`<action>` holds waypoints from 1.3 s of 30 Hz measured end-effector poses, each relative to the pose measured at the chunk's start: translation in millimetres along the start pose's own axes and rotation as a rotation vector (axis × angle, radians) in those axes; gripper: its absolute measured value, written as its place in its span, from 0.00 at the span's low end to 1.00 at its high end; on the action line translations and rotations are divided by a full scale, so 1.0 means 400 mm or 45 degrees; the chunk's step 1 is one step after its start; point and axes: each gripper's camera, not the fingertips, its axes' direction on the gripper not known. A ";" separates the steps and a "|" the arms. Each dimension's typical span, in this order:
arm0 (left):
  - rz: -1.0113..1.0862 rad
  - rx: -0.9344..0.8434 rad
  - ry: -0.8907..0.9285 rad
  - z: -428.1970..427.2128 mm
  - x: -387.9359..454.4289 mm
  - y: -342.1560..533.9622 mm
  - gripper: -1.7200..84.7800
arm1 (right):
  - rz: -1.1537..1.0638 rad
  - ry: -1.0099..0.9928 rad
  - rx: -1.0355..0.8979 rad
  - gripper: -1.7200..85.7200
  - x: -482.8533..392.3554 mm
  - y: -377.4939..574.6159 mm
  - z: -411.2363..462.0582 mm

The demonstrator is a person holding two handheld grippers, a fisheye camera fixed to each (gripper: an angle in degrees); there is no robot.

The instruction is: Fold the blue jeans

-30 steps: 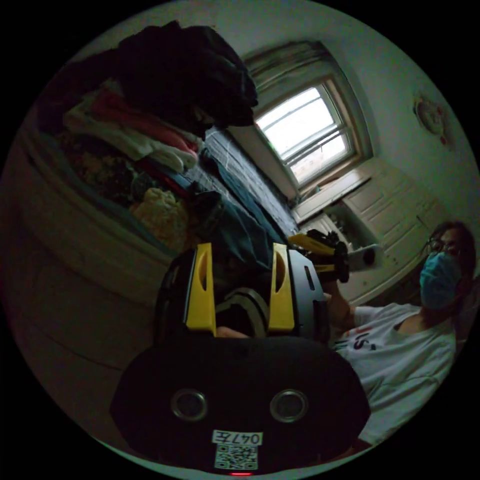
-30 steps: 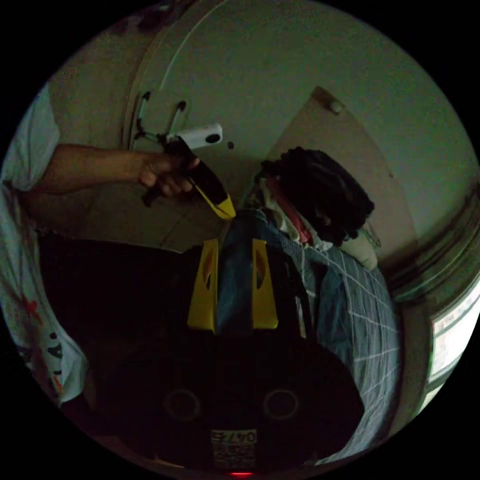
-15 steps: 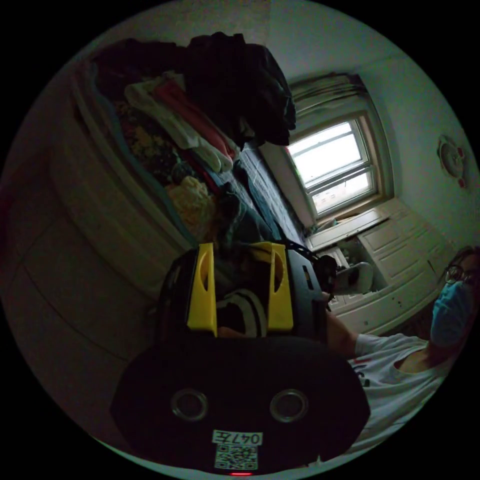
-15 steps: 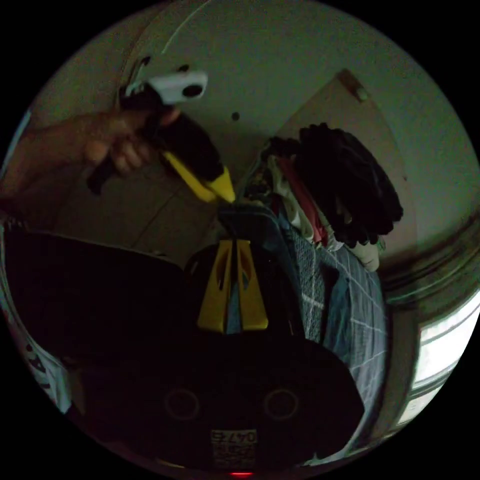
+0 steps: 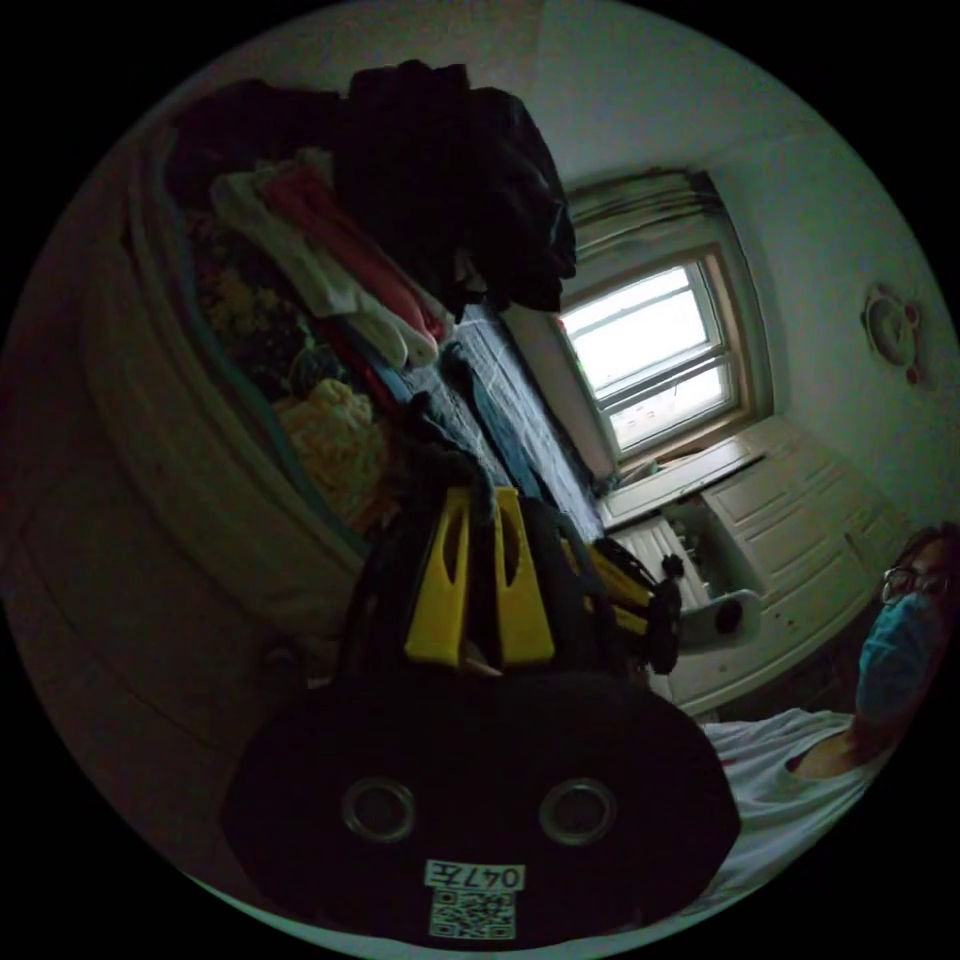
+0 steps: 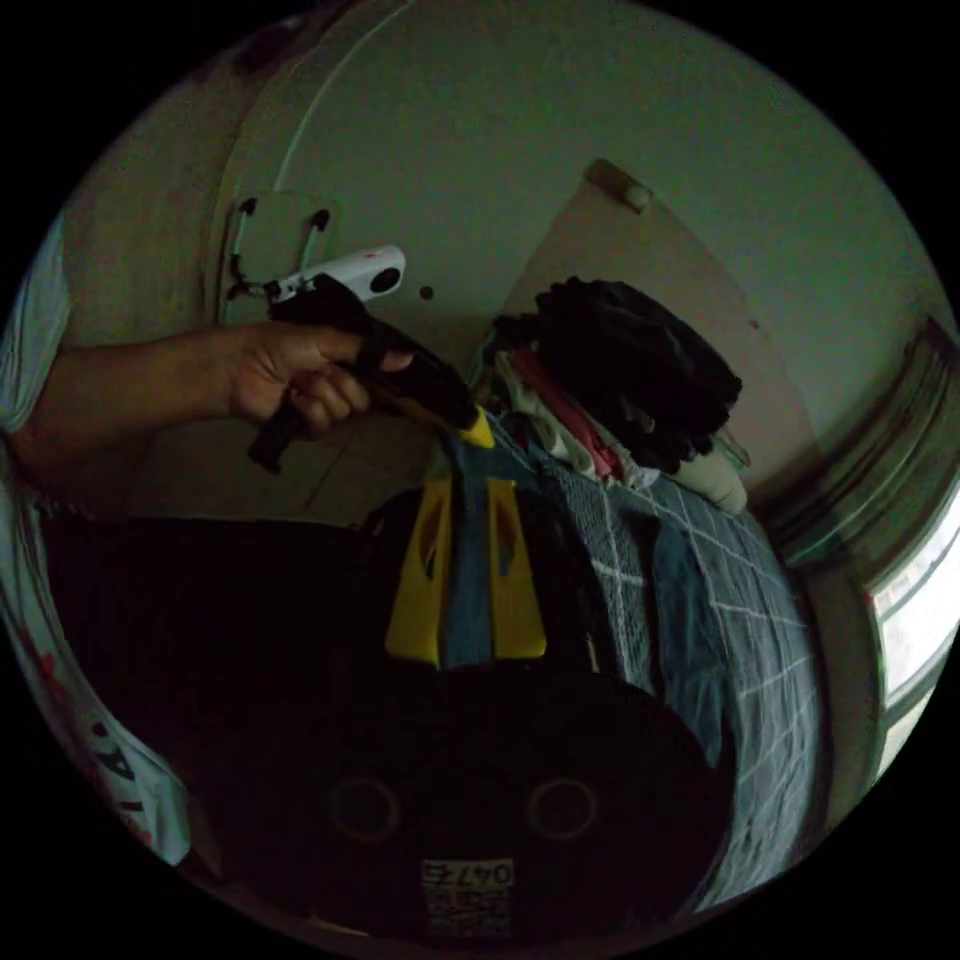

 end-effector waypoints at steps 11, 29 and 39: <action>0.139 0.019 -0.013 0.111 0.203 -0.105 0.03 | 0.656 1.049 -0.516 0.04 0.085 0.824 -0.743; 0.340 -0.068 -0.325 0.403 0.691 -0.334 0.02 | 0.414 1.200 -1.294 0.08 0.248 1.671 -1.014; 0.330 0.049 -0.394 0.576 0.896 -0.466 0.02 | 0.738 1.040 -0.894 0.03 0.538 1.809 -1.157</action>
